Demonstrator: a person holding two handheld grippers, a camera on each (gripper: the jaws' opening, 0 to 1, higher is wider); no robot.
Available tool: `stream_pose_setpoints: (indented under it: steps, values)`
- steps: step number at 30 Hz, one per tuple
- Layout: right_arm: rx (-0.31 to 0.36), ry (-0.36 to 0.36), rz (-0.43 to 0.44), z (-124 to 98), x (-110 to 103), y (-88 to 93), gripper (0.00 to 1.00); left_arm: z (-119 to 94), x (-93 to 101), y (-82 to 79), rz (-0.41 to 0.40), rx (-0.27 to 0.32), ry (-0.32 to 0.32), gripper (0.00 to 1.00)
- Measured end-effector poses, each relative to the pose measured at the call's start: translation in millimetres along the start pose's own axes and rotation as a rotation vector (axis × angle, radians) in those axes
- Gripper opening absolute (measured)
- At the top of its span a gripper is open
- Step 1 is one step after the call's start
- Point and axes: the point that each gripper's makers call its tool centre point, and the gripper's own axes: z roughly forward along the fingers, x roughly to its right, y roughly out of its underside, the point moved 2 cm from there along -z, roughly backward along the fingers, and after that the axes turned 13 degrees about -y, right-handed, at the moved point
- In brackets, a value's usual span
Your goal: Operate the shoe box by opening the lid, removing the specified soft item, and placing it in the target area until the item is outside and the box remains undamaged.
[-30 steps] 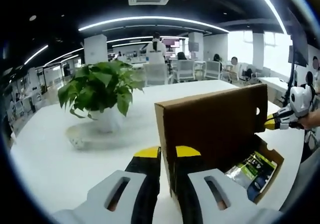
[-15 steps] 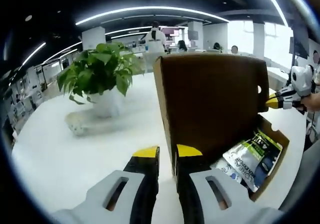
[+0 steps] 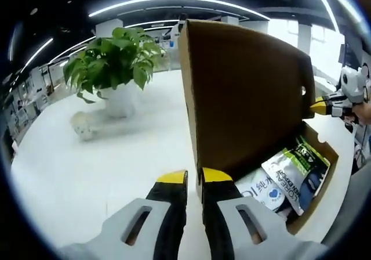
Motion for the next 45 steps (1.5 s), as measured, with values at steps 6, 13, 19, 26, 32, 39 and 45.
stream_pose_setpoints:
  steps: [6,13,19,26,32,39,45]
  values:
    - [0.001,0.002,0.008,0.0,0.7,-1.6,0.0,2.8,5.5,-3.5,0.028,0.005,-0.001,0.0]
    - [0.002,0.004,0.015,1.7,2.6,-3.2,0.0,2.8,4.2,-4.6,0.014,0.004,0.001,0.0]
    - [0.0,0.007,0.021,4.2,5.8,-4.3,0.0,4.2,3.4,-5.8,-0.009,-0.007,-0.001,0.0]
    - [-0.007,0.009,0.023,6.9,8.6,-5.8,0.0,6.9,2.0,-7.6,-0.089,-0.037,-0.004,0.0]
    - [-0.006,0.01,0.033,9.2,10.7,-6.1,0.0,8.2,1.4,-8.3,-0.151,-0.057,-0.007,0.0]
    - [-0.004,0.014,0.042,13.6,15.6,-6.6,0.0,13.6,-1.0,-9.7,-0.224,-0.083,-0.016,0.0]
    - [0.001,0.016,0.063,17.5,20.2,-6.6,0.0,17.1,-0.8,-10.8,-0.252,-0.096,-0.018,0.0]
